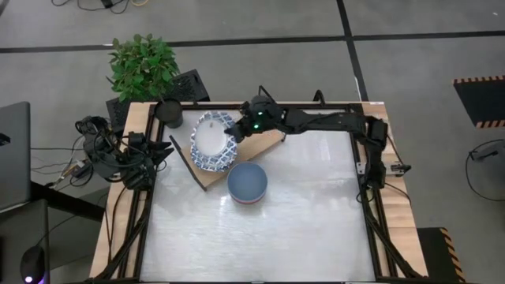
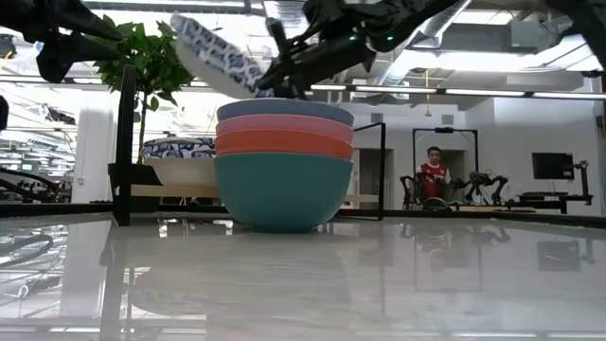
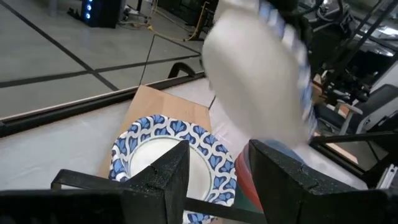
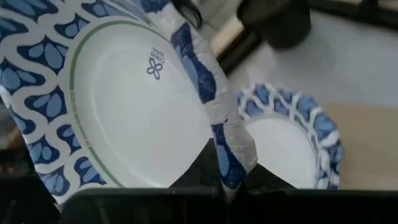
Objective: Place and stack bowls onto a shelf
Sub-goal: Stack the white blue patterned bowl on top of the white blue patterned bowl on the shelf
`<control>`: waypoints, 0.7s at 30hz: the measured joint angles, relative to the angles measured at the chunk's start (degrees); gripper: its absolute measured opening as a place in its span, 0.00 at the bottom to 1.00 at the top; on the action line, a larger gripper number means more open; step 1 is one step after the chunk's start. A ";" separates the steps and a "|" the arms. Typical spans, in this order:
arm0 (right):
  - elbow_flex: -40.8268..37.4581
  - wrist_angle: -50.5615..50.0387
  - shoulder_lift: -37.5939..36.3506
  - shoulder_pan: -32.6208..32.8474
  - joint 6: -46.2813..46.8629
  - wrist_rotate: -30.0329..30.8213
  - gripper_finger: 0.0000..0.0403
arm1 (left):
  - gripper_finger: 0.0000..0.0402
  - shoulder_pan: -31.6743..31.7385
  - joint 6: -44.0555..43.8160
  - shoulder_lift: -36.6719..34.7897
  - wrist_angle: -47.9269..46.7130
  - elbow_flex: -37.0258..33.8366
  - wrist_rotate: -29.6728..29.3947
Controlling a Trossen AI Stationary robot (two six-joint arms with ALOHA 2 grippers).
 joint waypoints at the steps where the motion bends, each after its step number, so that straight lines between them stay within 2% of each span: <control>1: 1.51 -1.49 1.02 0.05 -0.34 -0.05 0.05 | 0.38 0.02 -0.13 0.00 -0.02 0.00 0.08; 7: 6.52 -9.20 4.68 0.20 -1.30 -0.04 0.05 | 0.38 0.00 -0.19 -0.01 -0.02 0.00 0.94; 18: 6.76 -12.99 4.72 -0.25 -2.27 2.74 0.05 | 0.38 0.02 -0.34 0.00 0.00 0.00 0.90; 21: 6.78 -11.42 6.99 -0.22 -2.17 3.55 0.05 | 0.38 0.00 -0.34 0.00 0.00 0.00 0.85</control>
